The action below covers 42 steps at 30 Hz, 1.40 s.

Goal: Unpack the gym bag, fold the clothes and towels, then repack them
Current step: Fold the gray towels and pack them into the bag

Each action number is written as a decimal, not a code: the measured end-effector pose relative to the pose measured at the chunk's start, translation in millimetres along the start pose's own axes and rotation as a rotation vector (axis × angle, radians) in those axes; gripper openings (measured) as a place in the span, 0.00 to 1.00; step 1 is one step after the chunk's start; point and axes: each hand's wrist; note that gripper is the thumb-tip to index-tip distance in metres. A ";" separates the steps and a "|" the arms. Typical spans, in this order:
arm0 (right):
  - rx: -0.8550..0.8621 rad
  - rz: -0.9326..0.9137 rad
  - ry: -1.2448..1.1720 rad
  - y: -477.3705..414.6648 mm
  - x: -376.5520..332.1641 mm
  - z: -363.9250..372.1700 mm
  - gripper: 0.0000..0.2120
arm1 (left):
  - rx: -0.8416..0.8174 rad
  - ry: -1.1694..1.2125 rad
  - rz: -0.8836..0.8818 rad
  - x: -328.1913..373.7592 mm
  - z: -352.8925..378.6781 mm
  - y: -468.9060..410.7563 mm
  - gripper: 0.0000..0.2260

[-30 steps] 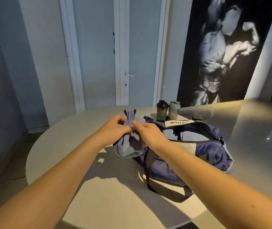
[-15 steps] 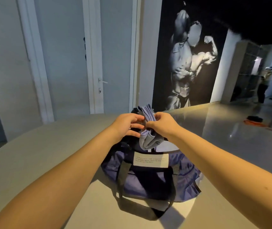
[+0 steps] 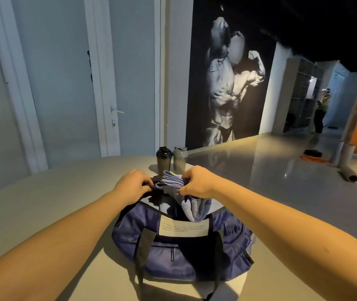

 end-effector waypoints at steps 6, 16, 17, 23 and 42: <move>-0.033 -0.083 0.068 1.9 -6.7 -8.0 0.12 | 0.107 0.274 -0.151 -0.7 -6.2 -12.7 0.08; 0.137 0.088 0.167 -41.0 -26.2 14.4 0.08 | 0.177 0.473 -0.232 2.9 -21.2 -22.9 0.12; 0.218 0.086 0.156 -47.2 -28.9 19.3 0.07 | 0.188 0.475 -0.231 4.7 -23.0 -23.1 0.12; 0.206 0.142 0.001 -60.2 -24.3 53.9 0.11 | 0.180 0.426 -0.239 -1.2 -22.3 -21.7 0.10; 0.132 0.220 -0.271 -28.3 18.1 48.1 0.14 | 0.096 -0.136 0.418 6.6 -24.8 41.5 0.16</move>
Point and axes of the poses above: each hand's wrist, its own y-axis away from the middle knuckle, its own z-axis out of the palm, x = y × z, and after that the axes turned 9 degrees about -y, right-handed
